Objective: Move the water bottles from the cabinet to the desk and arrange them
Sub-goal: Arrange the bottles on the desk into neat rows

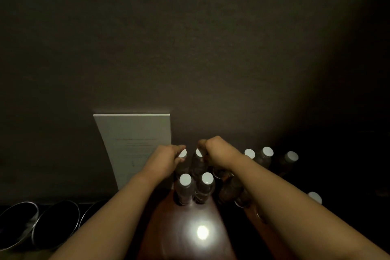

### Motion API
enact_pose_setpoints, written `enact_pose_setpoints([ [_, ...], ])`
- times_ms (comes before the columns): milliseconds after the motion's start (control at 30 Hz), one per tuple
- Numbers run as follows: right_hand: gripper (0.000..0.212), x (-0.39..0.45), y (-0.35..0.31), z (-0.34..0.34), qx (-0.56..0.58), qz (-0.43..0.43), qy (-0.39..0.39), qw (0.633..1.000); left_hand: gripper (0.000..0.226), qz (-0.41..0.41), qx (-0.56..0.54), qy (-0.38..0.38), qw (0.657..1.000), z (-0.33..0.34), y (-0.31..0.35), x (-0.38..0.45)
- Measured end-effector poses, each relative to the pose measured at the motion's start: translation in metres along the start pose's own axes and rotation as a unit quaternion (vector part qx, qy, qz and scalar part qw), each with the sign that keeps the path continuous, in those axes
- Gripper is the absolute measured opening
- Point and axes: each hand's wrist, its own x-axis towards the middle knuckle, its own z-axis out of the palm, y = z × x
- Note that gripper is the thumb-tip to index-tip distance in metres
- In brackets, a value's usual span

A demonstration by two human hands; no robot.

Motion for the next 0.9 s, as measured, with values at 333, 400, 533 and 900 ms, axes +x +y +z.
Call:
enact_pose_setpoints([
  [333,0.017,-0.004,-0.002,-0.003,-0.005,-0.011,-0.001,1.000,0.047,-0.001,0.000,-0.003,1.000,-0.002,0.002,-0.002],
  [400,0.024,-0.003,0.000,-0.001,0.001,-0.004,0.006,1.000,0.048,0.002,0.003,-0.002,1.000,-0.002,0.002,-0.002],
  [533,0.021,-0.003,-0.001,0.000,0.005,0.003,0.008,1.000,0.049,0.006,0.015,-0.003,1.000,-0.003,0.004,-0.003],
  [900,0.062,-0.020,0.033,-0.040,0.025,0.030,0.001,0.999,0.054,0.054,0.064,0.023,0.996,0.000,0.031,0.014],
])
